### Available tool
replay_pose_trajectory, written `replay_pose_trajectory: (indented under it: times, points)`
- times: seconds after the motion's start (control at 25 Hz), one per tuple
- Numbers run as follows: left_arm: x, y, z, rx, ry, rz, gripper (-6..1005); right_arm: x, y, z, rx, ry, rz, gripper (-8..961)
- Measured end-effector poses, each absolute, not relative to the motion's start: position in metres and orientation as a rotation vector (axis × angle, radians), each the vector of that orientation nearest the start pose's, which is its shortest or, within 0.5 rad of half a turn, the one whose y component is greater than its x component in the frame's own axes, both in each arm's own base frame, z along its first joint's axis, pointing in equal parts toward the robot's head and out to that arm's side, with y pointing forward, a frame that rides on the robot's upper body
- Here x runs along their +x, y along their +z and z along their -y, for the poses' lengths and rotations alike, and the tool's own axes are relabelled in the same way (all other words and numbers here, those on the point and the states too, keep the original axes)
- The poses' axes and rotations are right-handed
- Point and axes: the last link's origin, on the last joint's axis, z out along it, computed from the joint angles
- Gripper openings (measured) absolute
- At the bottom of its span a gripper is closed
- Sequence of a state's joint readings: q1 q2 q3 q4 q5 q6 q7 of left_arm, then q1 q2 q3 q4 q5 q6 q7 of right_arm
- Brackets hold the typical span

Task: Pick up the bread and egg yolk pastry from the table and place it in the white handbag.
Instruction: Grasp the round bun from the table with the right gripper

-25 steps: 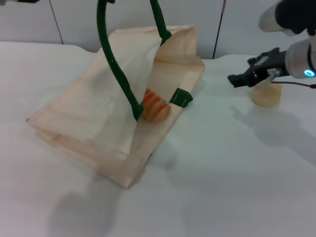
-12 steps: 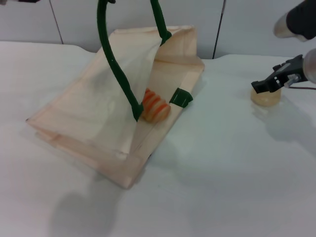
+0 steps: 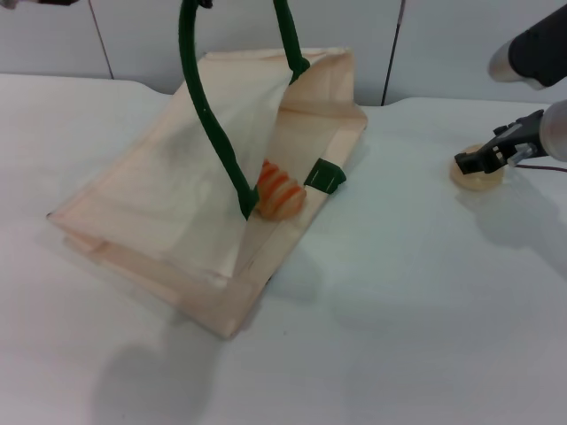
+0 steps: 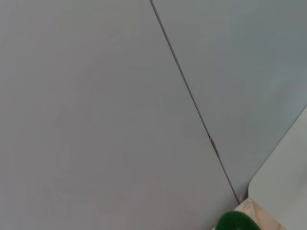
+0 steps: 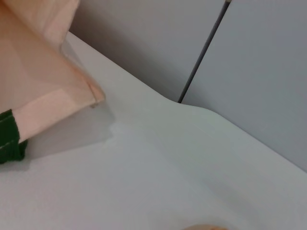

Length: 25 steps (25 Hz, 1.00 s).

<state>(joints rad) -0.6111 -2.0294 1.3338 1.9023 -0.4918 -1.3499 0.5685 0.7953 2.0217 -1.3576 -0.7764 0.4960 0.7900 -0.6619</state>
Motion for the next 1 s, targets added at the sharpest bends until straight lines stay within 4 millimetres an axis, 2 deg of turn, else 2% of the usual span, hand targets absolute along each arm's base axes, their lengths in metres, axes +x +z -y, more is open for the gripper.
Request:
replay_pose_trajectory:
  times: [0.52,1.0]
  points:
    - [-0.0550,0.1053,-0.3792,-2.247,0.007,0.256,120,0.2284,-0.0116,-0.4560,-2.243,-0.299,-0.743,742]
    - [-0.0547,0.1050,-0.3792,-2.249,0.009,0.256,121,0.2213,-0.0186,-0.4529,-2.282,-0.287,-0.772,743]
